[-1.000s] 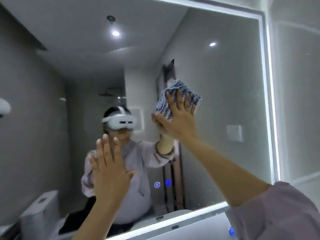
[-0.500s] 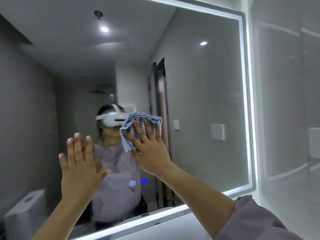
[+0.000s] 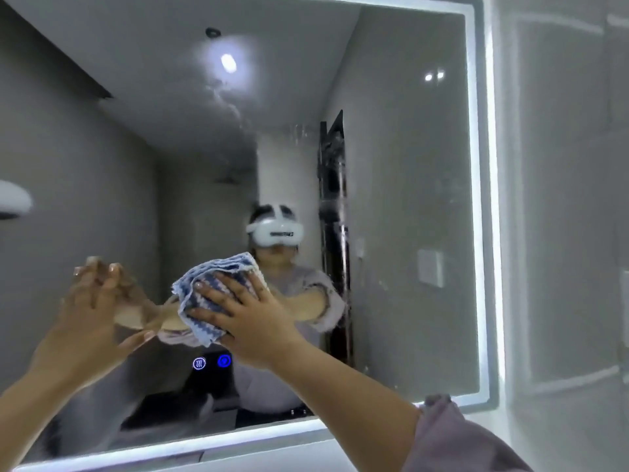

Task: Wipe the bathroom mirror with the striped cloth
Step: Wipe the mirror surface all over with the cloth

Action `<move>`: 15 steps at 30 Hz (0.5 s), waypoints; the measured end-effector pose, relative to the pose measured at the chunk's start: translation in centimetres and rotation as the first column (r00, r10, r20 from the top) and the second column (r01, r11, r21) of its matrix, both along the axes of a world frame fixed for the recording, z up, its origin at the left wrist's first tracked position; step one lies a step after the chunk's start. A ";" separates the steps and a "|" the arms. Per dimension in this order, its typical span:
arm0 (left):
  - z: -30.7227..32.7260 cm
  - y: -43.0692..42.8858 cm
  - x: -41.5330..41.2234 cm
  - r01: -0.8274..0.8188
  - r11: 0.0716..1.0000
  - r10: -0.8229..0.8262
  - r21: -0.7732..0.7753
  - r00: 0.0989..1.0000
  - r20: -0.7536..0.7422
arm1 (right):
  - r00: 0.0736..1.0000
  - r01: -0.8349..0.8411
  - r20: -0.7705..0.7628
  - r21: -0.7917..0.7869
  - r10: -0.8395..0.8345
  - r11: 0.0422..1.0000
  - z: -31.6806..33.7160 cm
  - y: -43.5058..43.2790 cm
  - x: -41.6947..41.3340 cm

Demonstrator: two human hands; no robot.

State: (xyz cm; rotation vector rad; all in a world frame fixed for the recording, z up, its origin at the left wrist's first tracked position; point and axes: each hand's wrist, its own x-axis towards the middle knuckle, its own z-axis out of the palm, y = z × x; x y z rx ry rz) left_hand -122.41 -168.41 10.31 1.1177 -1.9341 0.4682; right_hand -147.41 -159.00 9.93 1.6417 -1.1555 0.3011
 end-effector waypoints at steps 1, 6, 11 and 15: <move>-0.1 -0.4 0.2 -0.004 1.000 0.004 0.011 1.000 0.004 | 1.000 0.003 -0.008 0.012 -0.003 1.000 0.6 0.2 -0.5; 0.0 -1.5 1.0 -0.047 0.999 0.047 -0.017 0.999 0.020 | 0.984 0.000 0.178 -0.105 0.018 0.994 7.0 1.9 -2.9; 0.2 -0.2 0.5 -0.071 0.996 0.073 -0.050 0.996 0.041 | 0.899 0.101 0.436 -0.089 -0.052 0.991 15.5 3.3 -4.7; 0.2 1.3 -0.4 -0.069 0.996 0.069 -0.048 0.998 -0.006 | 0.812 0.117 0.583 -0.115 -0.028 0.986 17.7 2.9 -3.0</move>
